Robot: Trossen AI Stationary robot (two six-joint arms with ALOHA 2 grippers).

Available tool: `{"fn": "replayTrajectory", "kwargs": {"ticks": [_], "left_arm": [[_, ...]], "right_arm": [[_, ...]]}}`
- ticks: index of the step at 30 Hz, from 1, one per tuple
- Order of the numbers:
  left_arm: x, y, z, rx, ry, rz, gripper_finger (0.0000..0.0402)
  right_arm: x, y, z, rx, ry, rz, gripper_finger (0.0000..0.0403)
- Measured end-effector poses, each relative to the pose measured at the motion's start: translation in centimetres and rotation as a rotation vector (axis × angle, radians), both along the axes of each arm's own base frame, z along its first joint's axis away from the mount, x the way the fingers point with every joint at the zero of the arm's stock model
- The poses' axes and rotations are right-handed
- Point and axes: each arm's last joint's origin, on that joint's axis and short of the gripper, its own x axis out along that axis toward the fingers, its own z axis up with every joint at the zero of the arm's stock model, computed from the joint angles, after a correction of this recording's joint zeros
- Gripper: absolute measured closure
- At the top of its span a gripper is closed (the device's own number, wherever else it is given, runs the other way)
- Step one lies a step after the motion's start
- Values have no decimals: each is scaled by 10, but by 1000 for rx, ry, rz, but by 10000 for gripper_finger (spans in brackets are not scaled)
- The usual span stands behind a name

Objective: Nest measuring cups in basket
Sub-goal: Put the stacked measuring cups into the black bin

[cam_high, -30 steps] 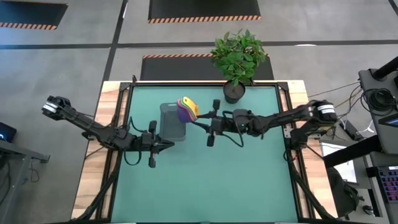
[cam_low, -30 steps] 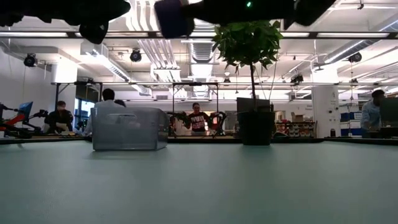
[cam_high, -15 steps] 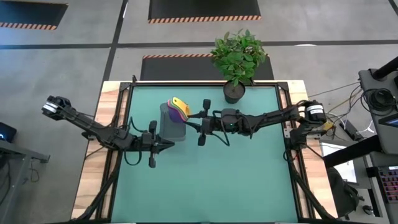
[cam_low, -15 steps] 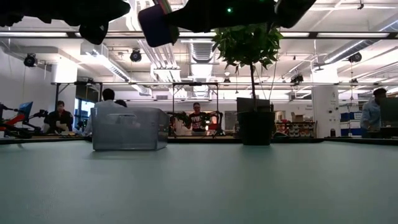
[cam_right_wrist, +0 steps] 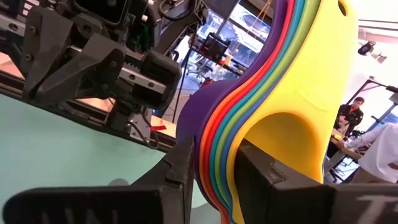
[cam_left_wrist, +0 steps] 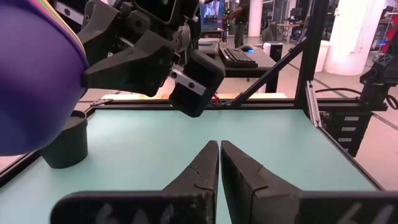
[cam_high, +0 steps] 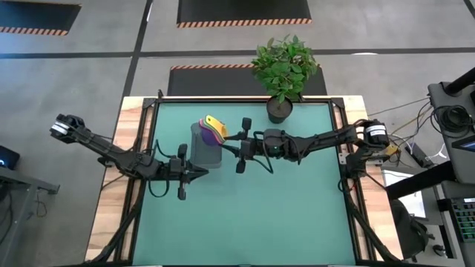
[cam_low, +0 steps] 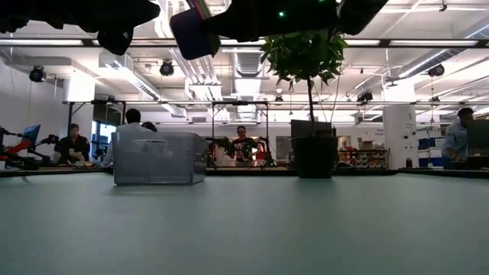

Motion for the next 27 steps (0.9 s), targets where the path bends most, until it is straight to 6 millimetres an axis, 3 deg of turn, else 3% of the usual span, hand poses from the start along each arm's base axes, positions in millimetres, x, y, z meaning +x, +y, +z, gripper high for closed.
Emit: {"fn": "replayTrajectory", "kwargs": {"ticks": [27], "left_arm": [[0,0,0,0,0,0,402]], "right_arm": [[0,-1,0,-10,2,-2,328]]}}
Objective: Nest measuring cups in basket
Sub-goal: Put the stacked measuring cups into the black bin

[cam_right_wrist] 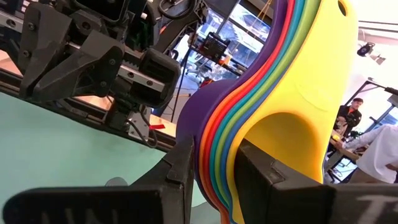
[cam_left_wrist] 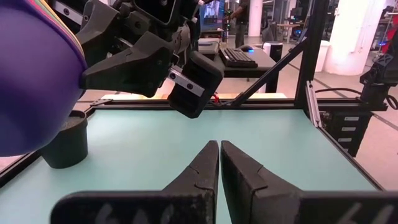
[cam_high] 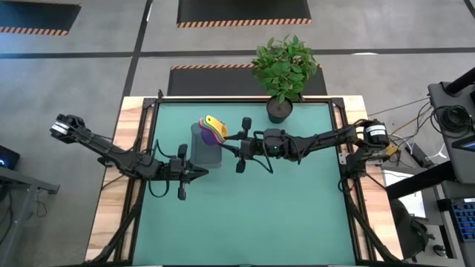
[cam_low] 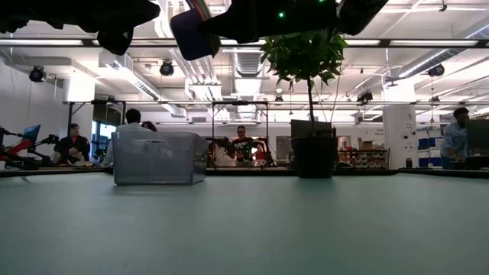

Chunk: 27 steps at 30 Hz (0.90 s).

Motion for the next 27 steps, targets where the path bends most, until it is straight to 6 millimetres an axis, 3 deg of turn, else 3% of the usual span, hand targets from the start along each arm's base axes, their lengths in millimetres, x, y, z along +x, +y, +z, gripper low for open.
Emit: {"fn": "replayTrajectory", "kwargs": {"ticks": [14,20,27], "left_arm": [[-1,0,3,-6,-14,0,402],[-5,1,36,11,-54,-6,402],[-18,-2,91,75,-129,-149,402]], "right_arm": [[2,0,4,-5,13,-2,328],[13,-9,32,24,181,-56,328],[26,-40,57,102,413,-157,328]]}}
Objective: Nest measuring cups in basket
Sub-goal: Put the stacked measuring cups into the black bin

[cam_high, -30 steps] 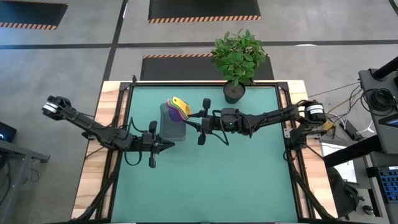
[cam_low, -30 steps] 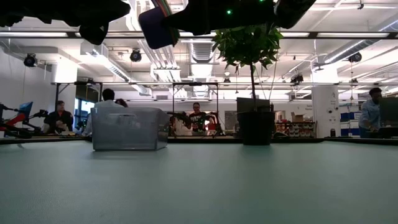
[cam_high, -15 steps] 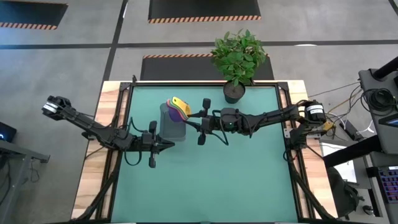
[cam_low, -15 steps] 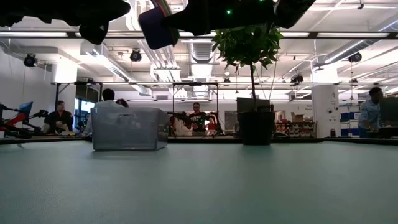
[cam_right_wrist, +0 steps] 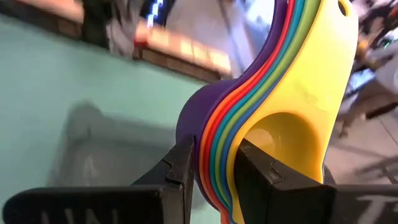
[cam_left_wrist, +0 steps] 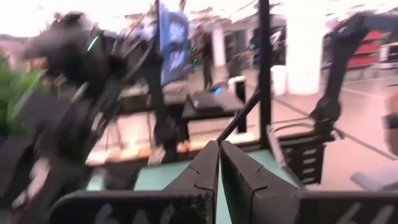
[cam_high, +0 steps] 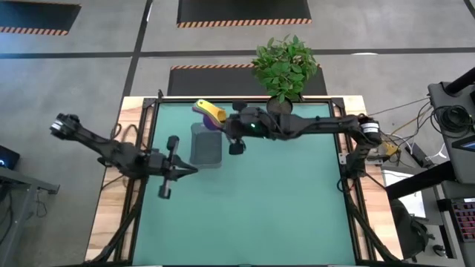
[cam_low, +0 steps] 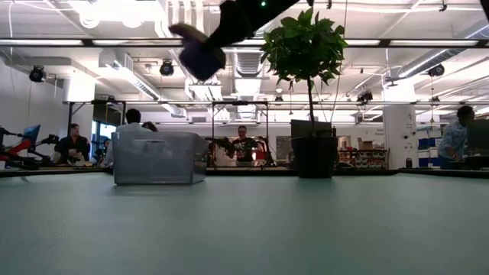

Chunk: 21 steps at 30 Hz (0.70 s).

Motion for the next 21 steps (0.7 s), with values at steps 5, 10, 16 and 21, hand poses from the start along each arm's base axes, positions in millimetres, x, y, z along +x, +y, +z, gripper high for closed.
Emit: {"fn": "replayTrajectory", "kwargs": {"ticks": [5,10,16,21], "left_arm": [[-9,-2,19,39,-68,-41,402],[-12,-1,22,36,-81,-44,402],[-15,1,22,31,-84,-44,402],[-20,3,24,61,-104,-38,402]], "right_arm": [[17,-11,-3,-78,213,40,328],[34,-18,-5,-184,400,200,328],[43,-37,-6,-266,550,325,328],[48,-44,-13,-298,606,462,328]]}}
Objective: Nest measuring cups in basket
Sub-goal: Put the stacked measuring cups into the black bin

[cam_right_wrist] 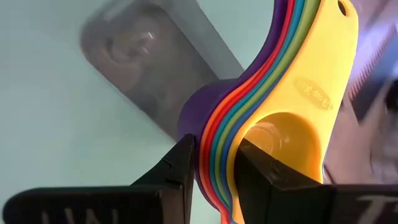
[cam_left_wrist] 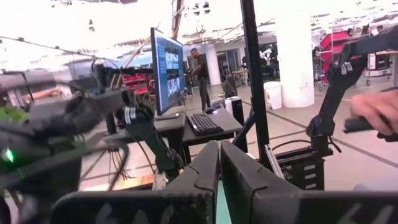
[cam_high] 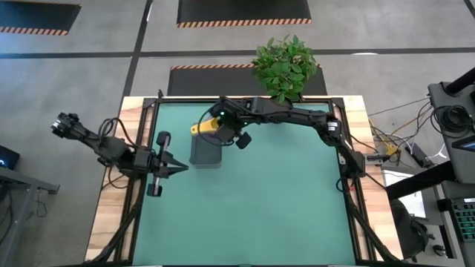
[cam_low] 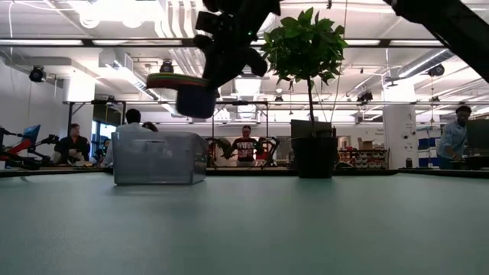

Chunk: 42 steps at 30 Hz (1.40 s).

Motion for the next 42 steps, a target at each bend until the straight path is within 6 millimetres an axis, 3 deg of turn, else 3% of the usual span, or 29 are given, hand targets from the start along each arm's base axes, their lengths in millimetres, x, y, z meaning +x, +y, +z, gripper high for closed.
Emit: {"fn": "replayTrajectory", "kwargs": {"ticks": [9,18,32,42], "left_arm": [[-13,7,5,17,-32,7,402],[-16,9,3,27,-5,6,402],[-17,9,2,41,-1,8,402],[-16,9,2,53,-1,9,402]], "right_arm": [[22,12,-27,-215,49,371,328],[35,9,-39,-346,-3,536,330],[48,-14,-82,-313,32,573,328],[48,-16,-83,-326,33,571,326]]}}
